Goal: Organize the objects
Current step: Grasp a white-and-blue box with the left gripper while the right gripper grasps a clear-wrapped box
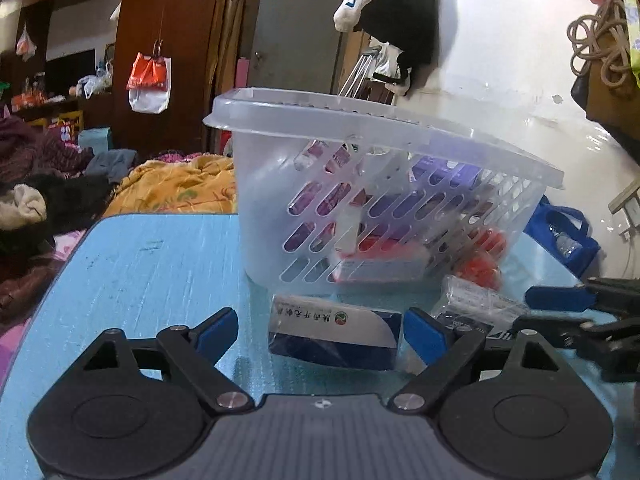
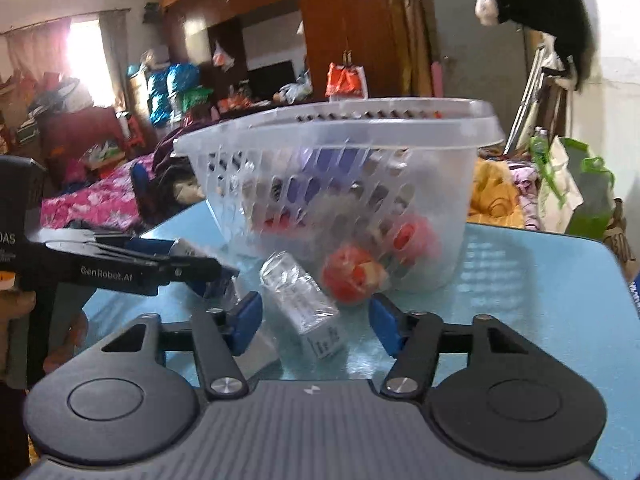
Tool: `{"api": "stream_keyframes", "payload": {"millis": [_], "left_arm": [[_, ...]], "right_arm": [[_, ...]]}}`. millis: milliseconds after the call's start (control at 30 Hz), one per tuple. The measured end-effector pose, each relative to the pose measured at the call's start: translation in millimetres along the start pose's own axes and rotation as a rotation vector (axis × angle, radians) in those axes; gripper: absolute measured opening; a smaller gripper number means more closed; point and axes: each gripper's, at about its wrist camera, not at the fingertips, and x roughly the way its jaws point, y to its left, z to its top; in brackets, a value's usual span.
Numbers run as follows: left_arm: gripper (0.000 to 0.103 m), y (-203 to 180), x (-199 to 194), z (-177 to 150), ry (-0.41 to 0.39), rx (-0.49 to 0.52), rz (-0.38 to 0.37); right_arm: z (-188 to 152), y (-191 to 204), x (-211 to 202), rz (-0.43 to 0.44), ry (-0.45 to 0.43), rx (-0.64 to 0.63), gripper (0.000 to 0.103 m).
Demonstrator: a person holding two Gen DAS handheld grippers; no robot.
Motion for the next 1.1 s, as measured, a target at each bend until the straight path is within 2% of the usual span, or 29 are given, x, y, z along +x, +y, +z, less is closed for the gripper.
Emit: {"api": "stream_keyframes", "payload": {"millis": [100,133,167,200,300,333,467,767,1100], "left_arm": [[0.092,-1.7,1.5,0.7,0.012,-0.001,-0.002],[0.092,-1.2,1.5,0.5,0.015,-0.003,-0.001],[0.092,-1.2,3.1,0.3,0.016,-0.003,-0.002],[0.092,-2.4,3.9,1.0,0.017,-0.004,-0.001],[0.086,-3.4,4.8,2.0,0.022,-0.006,-0.003],[0.073,-4.5,4.6,1.9,0.022,0.0,-0.001],[0.073,-10.5,0.8,0.7,0.005,0.032,0.014],[0.073,-2.7,-18.4,-0.6,-0.126,-0.022,-0.039],[0.073,-9.3,-29.3,-3.8,-0.213,0.013,-0.062]], "right_arm": [[-0.2,3.4,10.4,-0.001,0.048,-0.031,0.059],[-0.4,3.9,9.9,-0.004,0.048,-0.035,0.055],[-0.6,4.8,7.8,-0.01,0.039,-0.042,0.043],[-1.6,5.7,5.1,-0.016,0.03,-0.049,0.04],[-5.2,7.4,-8.2,-0.03,-0.028,-0.057,0.039],[-6.1,7.9,-12.6,-0.036,-0.049,-0.058,0.038],[-9.7,10.0,-27.2,-0.057,-0.123,-0.07,0.038],[-7.1,5.4,-29.2,-0.047,-0.167,-0.027,0.037],[-7.7,5.6,-31.3,-0.072,-0.188,-0.025,0.037]]}}
